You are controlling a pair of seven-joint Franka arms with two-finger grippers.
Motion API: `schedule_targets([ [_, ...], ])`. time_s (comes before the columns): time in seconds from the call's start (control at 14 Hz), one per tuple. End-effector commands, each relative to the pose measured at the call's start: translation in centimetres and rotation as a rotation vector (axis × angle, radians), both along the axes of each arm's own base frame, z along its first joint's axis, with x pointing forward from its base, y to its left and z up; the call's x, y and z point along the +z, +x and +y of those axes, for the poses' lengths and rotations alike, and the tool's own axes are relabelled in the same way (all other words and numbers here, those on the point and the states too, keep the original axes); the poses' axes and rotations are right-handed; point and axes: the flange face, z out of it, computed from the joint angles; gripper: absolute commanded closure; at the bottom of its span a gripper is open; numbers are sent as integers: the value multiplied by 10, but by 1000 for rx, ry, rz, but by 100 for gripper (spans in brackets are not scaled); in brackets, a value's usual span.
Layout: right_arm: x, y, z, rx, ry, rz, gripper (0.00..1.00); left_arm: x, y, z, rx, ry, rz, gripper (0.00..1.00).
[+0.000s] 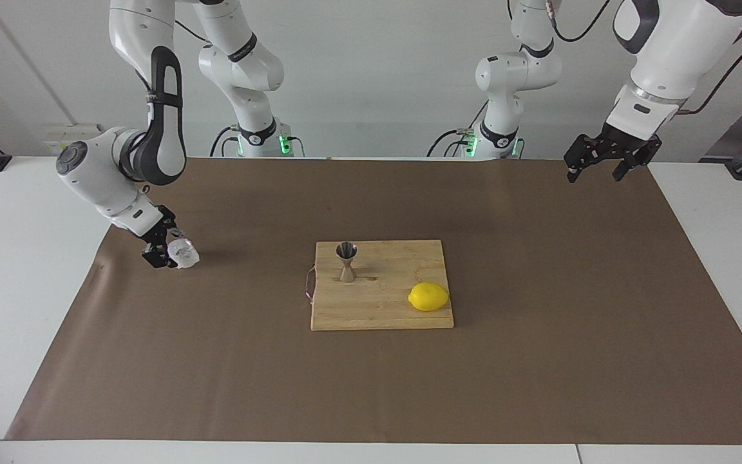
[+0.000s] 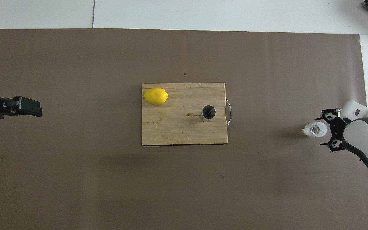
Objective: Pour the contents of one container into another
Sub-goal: 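Close the right gripper around the small white cup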
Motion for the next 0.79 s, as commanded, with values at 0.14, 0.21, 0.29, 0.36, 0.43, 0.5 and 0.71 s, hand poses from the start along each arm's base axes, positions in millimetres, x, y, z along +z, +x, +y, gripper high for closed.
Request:
schedule_targets([
  [0.14,-19,-8,0,-22,59,-8,0,3,-2,-3,-12,-6,7,0],
  [0.21,-21,-9,-1,-14,70,-13,0,6,0,-8,-24,-9,4,0],
  [0.29,-21,-8,0,-3,74,-20,0,5,-2,-22,-50,-10,8,0],
  [0.36,-21,-7,0,-5,72,-25,4,5,-1,-12,-35,-15,10,0],
  [0.43,-21,-7,0,-5,72,-25,17,6,-1,-3,-20,-18,13,0],
  [0.5,-21,-7,0,-5,72,-25,33,6,-1,5,-5,-32,18,0],
  [0.71,-20,-7,-1,-5,76,-22,91,15,2,-1,-11,-44,28,0],
])
